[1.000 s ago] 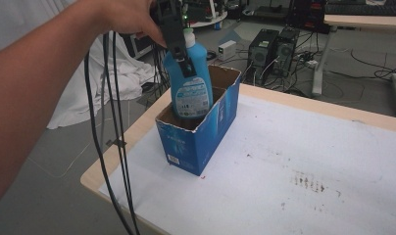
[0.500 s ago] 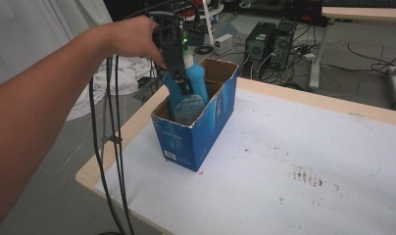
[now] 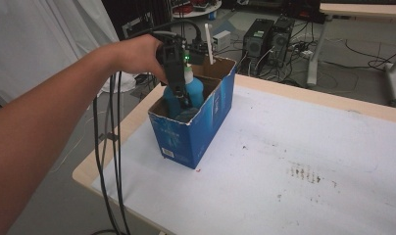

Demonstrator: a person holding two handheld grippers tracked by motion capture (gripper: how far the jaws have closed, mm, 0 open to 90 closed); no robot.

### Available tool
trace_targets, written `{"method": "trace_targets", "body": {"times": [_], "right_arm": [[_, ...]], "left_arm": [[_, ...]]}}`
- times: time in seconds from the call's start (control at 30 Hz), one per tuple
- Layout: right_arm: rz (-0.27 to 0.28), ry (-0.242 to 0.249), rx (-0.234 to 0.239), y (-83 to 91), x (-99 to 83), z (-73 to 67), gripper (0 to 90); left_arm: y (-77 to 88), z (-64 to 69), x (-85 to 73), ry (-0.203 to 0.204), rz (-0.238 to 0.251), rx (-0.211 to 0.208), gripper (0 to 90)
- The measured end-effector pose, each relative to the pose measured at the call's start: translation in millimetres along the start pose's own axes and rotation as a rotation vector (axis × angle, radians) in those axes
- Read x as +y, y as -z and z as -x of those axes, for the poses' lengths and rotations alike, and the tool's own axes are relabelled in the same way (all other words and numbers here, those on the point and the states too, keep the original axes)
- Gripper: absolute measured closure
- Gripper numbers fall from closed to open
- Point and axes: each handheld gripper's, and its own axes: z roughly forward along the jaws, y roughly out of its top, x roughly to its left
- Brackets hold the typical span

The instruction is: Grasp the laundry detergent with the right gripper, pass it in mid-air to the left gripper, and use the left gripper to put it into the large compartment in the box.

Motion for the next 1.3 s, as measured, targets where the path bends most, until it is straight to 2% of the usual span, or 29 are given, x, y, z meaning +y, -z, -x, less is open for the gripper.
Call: {"method": "trace_targets", "body": {"times": [0.63, 0.83, 1.1, 1.23, 1.3], "right_arm": [[0.004, 0.002, -0.001, -2.4, -4.0, 0.0, 12.2], [0.001, -0.001, 0.001, -2.6, -3.5, -0.2, 12.2], [0.001, 0.002, -0.003, -3.6, -2.1, -0.3, 12.1], [0.000, 0.001, -0.007, -3.1, -2.1, -1.4, 12.2], [0.002, 0.002, -0.009, -2.8, -2.4, -1.7, 12.2]], "left_arm": [[-25.1, 0.9, -1.6, -0.004, -0.052, -0.010, 37.7], [-25.8, -0.2, -1.4, 0.004, -0.052, -0.014, 37.6], [-26.3, -2.6, -1.2, 0.018, -0.031, 0.000, 37.1], [-22.2, -4.3, -2.9, 0.031, 0.001, 0.003, 35.3], [-21.1, -4.7, -4.6, 0.036, 0.003, 0.008, 35.3]]}}
